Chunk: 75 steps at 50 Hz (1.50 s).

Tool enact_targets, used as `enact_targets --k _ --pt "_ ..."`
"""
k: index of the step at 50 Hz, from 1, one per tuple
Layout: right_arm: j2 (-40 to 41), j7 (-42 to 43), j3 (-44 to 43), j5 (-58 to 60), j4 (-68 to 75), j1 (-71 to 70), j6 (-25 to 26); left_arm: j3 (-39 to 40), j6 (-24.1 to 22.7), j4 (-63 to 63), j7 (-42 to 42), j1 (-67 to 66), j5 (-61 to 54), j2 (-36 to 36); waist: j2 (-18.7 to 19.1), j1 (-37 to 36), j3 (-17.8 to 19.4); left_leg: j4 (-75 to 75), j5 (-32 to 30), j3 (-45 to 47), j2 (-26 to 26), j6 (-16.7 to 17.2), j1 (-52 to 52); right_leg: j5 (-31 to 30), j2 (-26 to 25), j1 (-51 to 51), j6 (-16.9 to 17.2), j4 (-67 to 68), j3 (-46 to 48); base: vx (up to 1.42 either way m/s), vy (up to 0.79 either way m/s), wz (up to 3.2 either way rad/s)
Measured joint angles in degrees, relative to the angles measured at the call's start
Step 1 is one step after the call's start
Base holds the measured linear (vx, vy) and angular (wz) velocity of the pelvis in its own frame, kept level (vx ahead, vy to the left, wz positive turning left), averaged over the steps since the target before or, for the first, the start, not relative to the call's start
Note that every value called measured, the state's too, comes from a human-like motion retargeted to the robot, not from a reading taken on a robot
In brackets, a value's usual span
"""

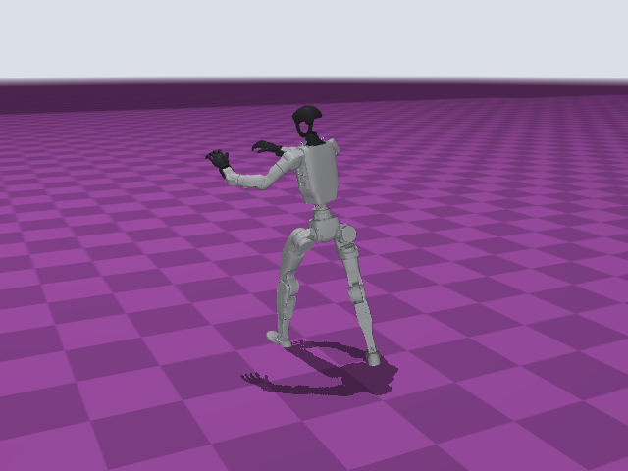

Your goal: Kungfu

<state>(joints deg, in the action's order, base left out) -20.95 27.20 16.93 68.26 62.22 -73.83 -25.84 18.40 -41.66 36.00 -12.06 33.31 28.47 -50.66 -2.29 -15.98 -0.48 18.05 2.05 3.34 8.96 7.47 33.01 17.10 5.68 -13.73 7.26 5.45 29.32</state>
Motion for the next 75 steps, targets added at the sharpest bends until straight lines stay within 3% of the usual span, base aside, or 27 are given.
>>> enact_targets --k 5,7,11,15,18,22,26,30,32,35,36,40,45,49,55,57,60,65,68,70,75 --pt "5.33 -2.60 5.22 1.35 -8.49 2.38 -0.36 -15.98 -2.24 -8.58 7.38 9.44 0.27 2.34 3.10 5.15 0.46 -0.60 2.70 4.80 4.19 -0.56 -4.24 -4.89 3.09 3.81 -1.48 1.59 -3.18 -0.15 0.13 -1.65" --pt "6.56 -2.75 6.84 2.28 -12.41 3.54 -1.00 -19.04 -2.37 -10.15 9.44 10.98 2.46 1.88 4.56 6.74 1.09 -1.18 3.71 7.32 6.11 -0.71 -6.34 -7.10 4.79 6.65 -1.63 2.76 -4.96 -0.25 0.13 -2.27" --pt "7.76 -1.91 10.08 2.79 -19.66 6.07 -4.03 -21.23 -4.05 -14.07 12.12 8.78 1.31 0.03 6.61 9.96 2.05 -3.44 5.10 14.65 9.75 -0.27 -11.59 -11.41 8.57 13.76 -1.35 5.09 -5.50 -0.29 0.07 -2.60" --pt "8.24 1.59 12.92 1.28 -23.95 8.97 -6.84 -22.18 -6.31 -18.28 10.40 3.98 -1.57 -0.25 7.91 13.13 1.96 -5.95 5.50 25.42 13.49 1.28 -17.38 -15.85 11.50 19.85 -6.53 5.31 -1.04 -0.29 -0.06 -2.60" --pt "7.34 5.77 14.71 -1.01 -26.01 12.05 -10.19 -22.99 -6.61 -20.49 9.36 0.52 -2.02 2.35 9.19 18.17 1.74 -8.25 4.40 29.53 14.93 2.18 -20.32 -16.63 10.57 23.69 -9.11 6.37 -5.53 -0.18 -0.19 -1.71" --pt "5.89 6.32 16.31 -3.81 -27.94 17.87 -12.44 -23.71 -7.26 -19.63 10.17 -4.08 -2.09 9.34 10.29 25.21 1.46 -9.97 2.86 35.47 16.46 3.73 -23.49 -17.00 13.13 24.97 -6.41 5.84 1.90 -0.18 -0.45 -1.41" --pt "2.14 1.89 17.18 -4.12 -29.47 25.62 -15.20 -22.87 -9.01 -12.20 13.80 -7.87 0.10 19.81 11.30 30.67 3.07 -10.97 0.57 39.79 17.42 5.19 -26.53 -14.44 12.35 33.28 -4.18 12.10 -6.74 -0.22 -0.42 -1.62" --pt "-2.50 1.20 17.49 -1.06 -24.74 32.48 -19.43 -27.68 -10.28 3.19 11.76 -6.22 4.92 30.68 13.03 36.14 6.58 -8.17 -2.52 34.56 18.53 7.53 -25.13 -10.62 12.38 41.74 -5.22 20.45 -10.34 -0.34 -0.50 -1.21" --pt "-3.94 2.07 16.43 1.43 -20.59 35.49 -21.28 -31.99 -9.71 13.01 8.23 -3.61 8.37 35.81 14.42 40.17 7.84 -6.65 -2.42 24.90 18.75 7.20 -22.01 -8.19 11.36 46.52 -5.78 24.90 -12.77 -0.35 -0.31 -0.34" --pt "-7.23 3.96 15.69 2.92 -17.23 37.71 -23.44 -36.21 -9.25 23.71 4.35 0.34 13.65 42.16 14.49 44.18 7.83 -8.51 -2.42 8.86 11.07 7.53 -20.10 -6.54 14.11 56.25 -5.42 30.49 -17.55 -0.29 0.03 -0.67" --pt "-8.33 4.54 15.02 2.63 -16.97 38.50 -23.99 -36.63 -8.67 25.23 3.10 1.14 14.87 43.65 14.34 44.93 8.03 -9.62 -1.96 8.12 9.90 7.53 -20.98 -5.74 14.91 58.57 -5.16 32.31 -18.71 -0.14 0.00 -1.02" --pt "-11.38 7.53 11.32 1.22 -17.60 41.59 -25.40 -38.52 -6.15 28.23 -1.83 3.28 17.96 49.13 15.25 50.49 8.99 -13.73 0.45 10.86 6.80 7.53 -22.24 -2.82 16.90 66.29 -4.28 38.64 -22.61 -0.13 0.08 -0.22" --pt "-15.62 12.60 7.82 0.26 -21.02 45.61 -26.75 -43.14 -3.00 28.97 -8.44 6.09 21.38 52.08 18.14 56.94 10.09 -16.49 3.14 21.17 10.01 7.53 -20.04 0.98 18.36 70.57 -6.74 44.94 -20.28 -0.12 -0.20 0.65" --pt "-17.86 14.21 4.83 -0.66 -24.32 51.55 -26.09 -44.88 -3.36 31.06 -11.03 6.88 25.96 54.65 19.43 53.23 11.28 -15.11 1.78 18.80 10.37 7.53 -19.58 0.53 16.02 70.26 -6.55 43.77 -21.31 -0.02 0.01 -0.33" --pt "-16.57 13.35 3.52 -3.71 -25.02 57.60 -23.19 -45.75 -4.87 30.69 -7.25 6.30 27.36 55.19 19.39 50.04 9.95 -15.46 -0.17 20.67 10.80 7.53 -17.47 0.76 18.16 68.31 -6.62 43.11 -19.67 -0.01 -0.04 0.61" --pt "-16.58 11.00 3.65 -6.08 -25.76 60.34 -21.71 -46.24 -6.37 29.80 -4.95 5.39 26.52 54.95 19.51 48.66 8.89 -16.20 -0.82 20.90 10.64 7.53 -16.61 0.27 18.81 67.30 -6.37 42.29 -19.16 0.05 0.12 0.69" --pt "-16.23 5.84 3.03 -8.46 -26.26 62.79 -19.42 -45.57 -7.52 27.25 -2.85 5.64 25.30 52.65 19.52 45.16 10.54 -14.85 -1.11 19.22 10.61 7.53 -15.52 -1.51 18.40 64.31 -5.79 39.83 -18.55 0.02 0.23 0.42" --pt "-15.81 -0.57 -2.36 -16.44 -28.11 71.84 -14.12 -41.76 -7.47 19.09 -1.84 6.45 25.73 46.86 18.64 43.56 11.75 -12.94 -2.26 16.33 9.25 7.53 -10.88 -3.47 21.10 57.97 -3.62 36.17 -15.95 0.07 0.26 1.24" --pt "-14.56 -3.46 -8.35 -28.11 -27.43 80.66 -13.77 -38.62 -7.87 12.70 -2.75 6.10 21.94 42.98 18.31 43.37 13.08 -11.22 -2.25 14.97 10.48 7.53 -8.36 -4.37 20.96 51.47 -2.64 32.56 -12.57 0.13 0.12 1.39" --pt "-12.95 -9.64 -13.05 -41.47 -25.78 87.49 -13.81 -37.11 -8.12 7.91 -1.99 5.99 17.14 40.00 18.06 43.05 13.65 -9.89 -0.83 16.33 13.31 7.53 -7.22 -5.18 19.80 46.22 -2.27 29.28 -9.72 0.27 0.14 1.24" --pt "-8.77 -40.18 -24.56 -86.13 -25.32 103.38 -6.93 -35.25 -6.15 -9.68 -1.13 7.81 2.34 29.27 16.79 38.93 14.56 -0.44 1.39 11.68 17.14 6.90 -2.16 -9.52 15.96 32.73 -0.57 18.19 -4.09 0.37 0.26 0.84"
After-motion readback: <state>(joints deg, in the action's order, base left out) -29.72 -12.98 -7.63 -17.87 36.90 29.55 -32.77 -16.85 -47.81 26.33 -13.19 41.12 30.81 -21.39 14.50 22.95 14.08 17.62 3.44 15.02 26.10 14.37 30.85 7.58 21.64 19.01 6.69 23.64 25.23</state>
